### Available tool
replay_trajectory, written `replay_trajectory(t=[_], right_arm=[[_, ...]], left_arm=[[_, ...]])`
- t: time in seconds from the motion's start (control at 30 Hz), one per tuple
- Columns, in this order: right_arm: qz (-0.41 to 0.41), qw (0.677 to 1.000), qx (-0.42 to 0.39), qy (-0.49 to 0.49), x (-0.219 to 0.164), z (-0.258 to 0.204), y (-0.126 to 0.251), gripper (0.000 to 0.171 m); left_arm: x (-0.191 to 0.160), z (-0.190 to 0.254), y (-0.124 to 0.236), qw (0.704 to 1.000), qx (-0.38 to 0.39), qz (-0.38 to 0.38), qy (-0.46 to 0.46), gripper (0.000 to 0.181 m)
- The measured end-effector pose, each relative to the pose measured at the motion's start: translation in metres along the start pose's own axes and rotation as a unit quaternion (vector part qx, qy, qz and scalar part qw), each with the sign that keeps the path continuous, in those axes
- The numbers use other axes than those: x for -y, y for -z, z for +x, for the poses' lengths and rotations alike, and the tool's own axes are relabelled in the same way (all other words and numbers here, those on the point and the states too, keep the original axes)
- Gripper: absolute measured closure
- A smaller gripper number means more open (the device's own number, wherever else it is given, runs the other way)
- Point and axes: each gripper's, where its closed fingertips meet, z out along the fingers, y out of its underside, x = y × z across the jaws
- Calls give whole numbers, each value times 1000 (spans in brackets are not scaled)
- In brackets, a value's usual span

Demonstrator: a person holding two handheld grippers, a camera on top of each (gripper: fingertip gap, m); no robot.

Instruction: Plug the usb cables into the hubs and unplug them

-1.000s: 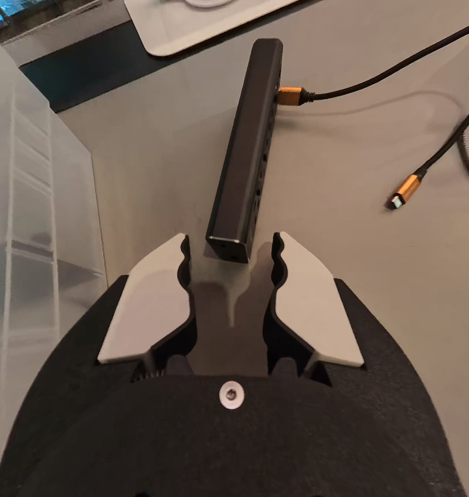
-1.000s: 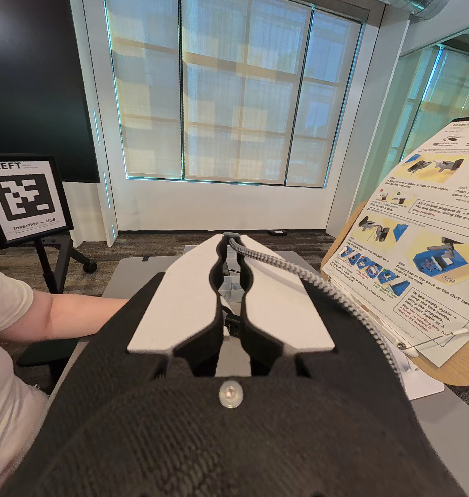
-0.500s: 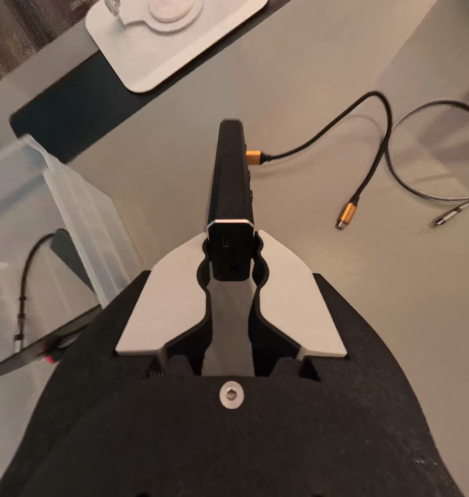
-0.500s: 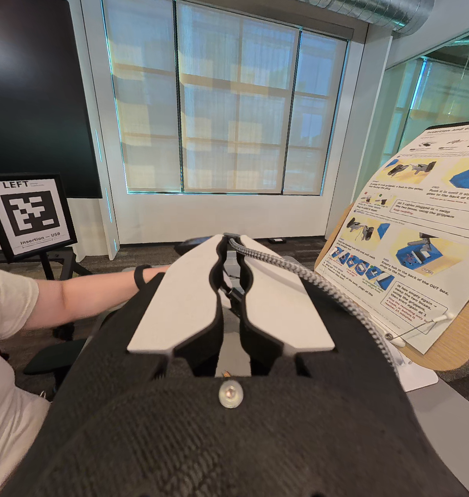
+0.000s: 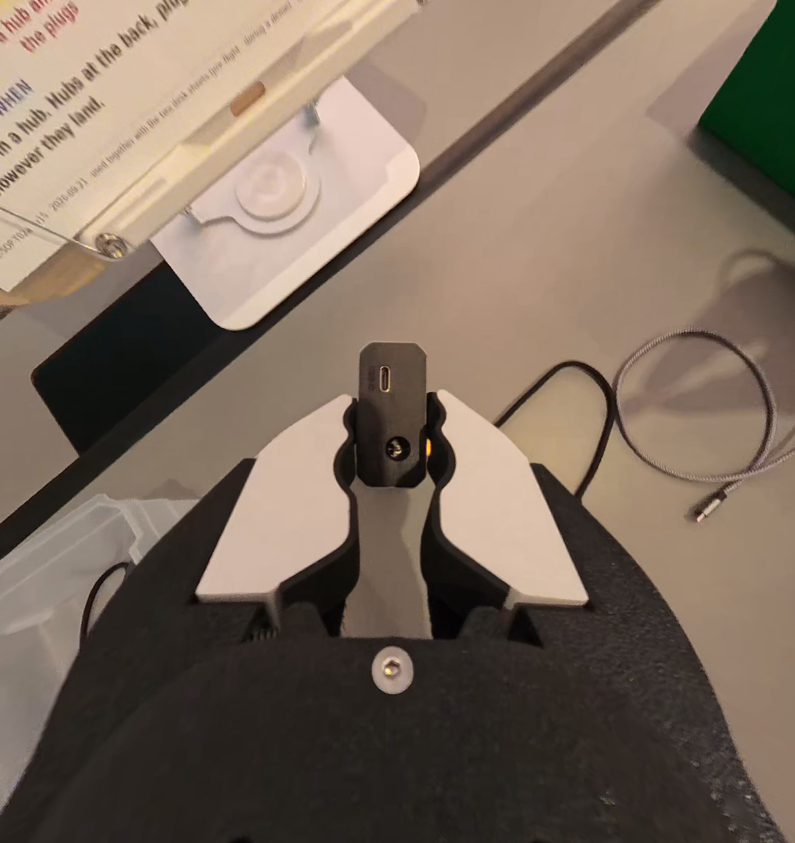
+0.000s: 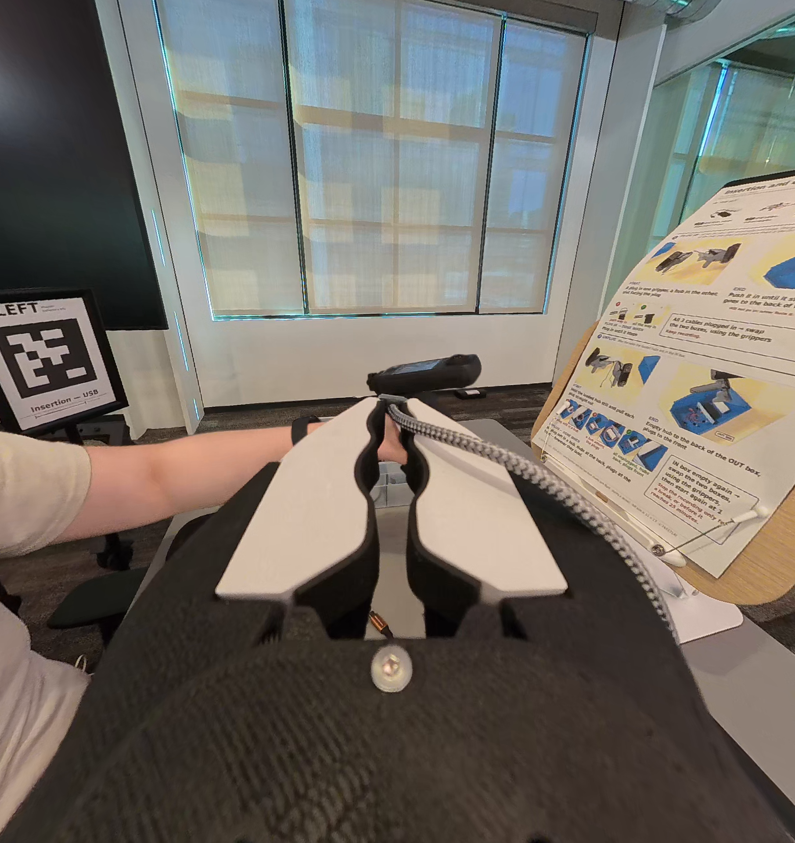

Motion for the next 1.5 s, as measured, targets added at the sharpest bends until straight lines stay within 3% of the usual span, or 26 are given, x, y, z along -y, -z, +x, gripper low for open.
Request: replay_trajectory(t=[0.03,0.43,0.57,0.7,1.03,1.3,1.5], right_arm=[[1,1000,-1,-2,0,1,1,164],[-11,1000,-21,-14,-8,15,-1,164],[-17,999,-23,-15,-12,17,-4,164],[-20,999,-25,-14,-13,18,-5,164],[-12,999,-31,-15,-11,21,-3,164],[-8,999,-45,3,-18,28,-20,164],[8,998,-61,35,-27,34,-38,164]], left_arm=[[1,-3,-1,1000,-1,11,5,154],[3,-17,-3,991,-18,127,33,152],[0,-17,-10,990,-23,129,47,133],[-1,-16,-17,986,-26,155,61,130],[-17,-11,-58,947,3,304,105,125],[-22,-8,-80,953,12,285,101,103],[-29,-16,-76,952,31,281,121,116]])
